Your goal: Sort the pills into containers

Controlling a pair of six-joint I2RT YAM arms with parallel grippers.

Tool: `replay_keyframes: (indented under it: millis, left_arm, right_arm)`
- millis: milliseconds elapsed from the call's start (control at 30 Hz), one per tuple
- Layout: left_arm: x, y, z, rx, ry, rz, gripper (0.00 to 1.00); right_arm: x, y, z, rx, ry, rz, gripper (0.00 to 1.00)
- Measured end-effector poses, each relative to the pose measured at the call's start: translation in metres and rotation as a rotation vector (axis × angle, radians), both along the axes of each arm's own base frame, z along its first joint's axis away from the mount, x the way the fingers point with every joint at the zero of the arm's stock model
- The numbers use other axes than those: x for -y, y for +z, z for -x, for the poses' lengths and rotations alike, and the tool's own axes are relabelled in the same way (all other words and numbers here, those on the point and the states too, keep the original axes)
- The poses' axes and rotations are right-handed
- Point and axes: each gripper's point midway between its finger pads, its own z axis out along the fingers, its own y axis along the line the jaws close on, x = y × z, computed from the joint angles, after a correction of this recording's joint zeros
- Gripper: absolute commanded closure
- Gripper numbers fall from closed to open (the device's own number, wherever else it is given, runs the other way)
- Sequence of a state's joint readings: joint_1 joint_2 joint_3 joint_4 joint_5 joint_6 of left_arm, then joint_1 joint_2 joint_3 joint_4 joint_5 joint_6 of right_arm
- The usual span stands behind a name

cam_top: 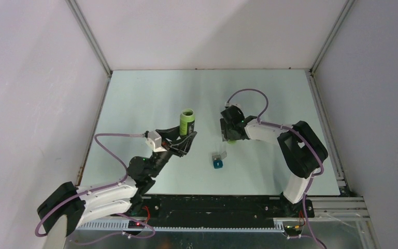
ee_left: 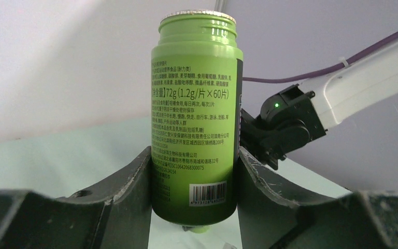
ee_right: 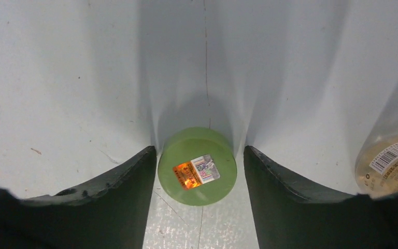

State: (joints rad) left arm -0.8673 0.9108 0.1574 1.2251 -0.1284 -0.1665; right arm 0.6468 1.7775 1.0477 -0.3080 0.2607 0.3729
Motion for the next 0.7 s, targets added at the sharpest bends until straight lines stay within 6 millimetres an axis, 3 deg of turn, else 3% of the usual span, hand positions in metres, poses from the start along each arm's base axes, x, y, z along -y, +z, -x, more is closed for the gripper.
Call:
replay_keyframes:
  millis: [200, 500, 600, 700]
  left_arm:
    - [0.000, -0.009, 0.002, -0.023, -0.013, -0.006, 1.00]
    - [0.003, -0.017, 0.002, -0.050, -0.025, -0.025, 1.00]
    - [0.007, -0.026, 0.002, -0.071, -0.038, -0.051, 1.00]
    - [0.010, -0.035, 0.003, -0.091, -0.053, -0.084, 1.00]
  right_arm:
    - [0.003, 0.000, -0.003, -0.017, -0.012, -0.029, 0.60]
    - [0.005, 0.007, 0.000, -0.047, -0.019, -0.072, 0.62]
    - [0.007, 0.034, -0.001, -0.030, -0.016, -0.147, 0.62]
    - [0.007, 0.078, -0.002, 0.026, 0.009, -0.261, 0.61]
